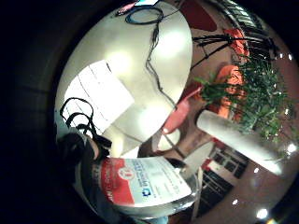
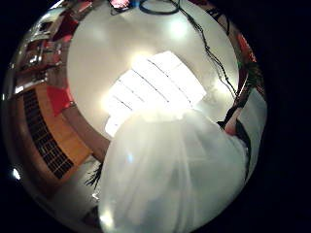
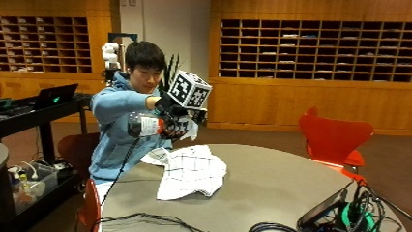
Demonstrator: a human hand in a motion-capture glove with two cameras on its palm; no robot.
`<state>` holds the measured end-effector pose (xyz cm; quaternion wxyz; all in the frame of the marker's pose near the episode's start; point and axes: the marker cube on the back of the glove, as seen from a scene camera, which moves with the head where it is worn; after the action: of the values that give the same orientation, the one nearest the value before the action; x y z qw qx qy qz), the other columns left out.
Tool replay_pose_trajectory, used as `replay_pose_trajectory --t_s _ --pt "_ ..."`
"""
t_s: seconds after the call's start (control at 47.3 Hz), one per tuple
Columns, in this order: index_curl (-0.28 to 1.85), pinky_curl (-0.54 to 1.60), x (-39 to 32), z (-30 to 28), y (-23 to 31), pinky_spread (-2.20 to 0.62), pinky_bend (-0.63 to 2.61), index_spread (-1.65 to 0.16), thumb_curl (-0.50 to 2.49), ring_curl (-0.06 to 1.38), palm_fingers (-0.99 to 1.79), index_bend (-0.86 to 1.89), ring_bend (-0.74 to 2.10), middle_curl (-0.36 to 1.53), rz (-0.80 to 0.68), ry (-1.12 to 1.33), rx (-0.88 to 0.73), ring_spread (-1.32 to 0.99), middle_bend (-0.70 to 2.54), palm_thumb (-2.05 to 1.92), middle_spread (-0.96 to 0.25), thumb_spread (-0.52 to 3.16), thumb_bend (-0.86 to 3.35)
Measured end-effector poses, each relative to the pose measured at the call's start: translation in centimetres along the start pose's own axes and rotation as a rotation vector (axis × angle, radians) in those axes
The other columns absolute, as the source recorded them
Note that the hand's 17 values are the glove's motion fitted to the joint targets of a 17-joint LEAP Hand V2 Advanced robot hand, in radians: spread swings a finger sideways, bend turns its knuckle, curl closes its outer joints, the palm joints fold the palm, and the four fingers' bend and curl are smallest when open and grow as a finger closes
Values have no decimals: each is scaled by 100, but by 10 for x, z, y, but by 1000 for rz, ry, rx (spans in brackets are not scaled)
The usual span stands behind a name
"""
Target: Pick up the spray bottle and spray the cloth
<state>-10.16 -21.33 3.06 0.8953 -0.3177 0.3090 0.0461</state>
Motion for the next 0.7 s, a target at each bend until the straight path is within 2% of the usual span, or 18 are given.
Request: replay_pose_trajectory --t_s 0.338,0.698 --pt "52 37 -27 35 -9 -17 34 -20 80 43 138 38 60 48 10 160 -98 -18 51 89 -16 33 -3" --pt "52 37 -18 3 9 -17 34 -21 82 43 138 38 61 48 26 174 -32 -18 51 88 -16 34 -3"
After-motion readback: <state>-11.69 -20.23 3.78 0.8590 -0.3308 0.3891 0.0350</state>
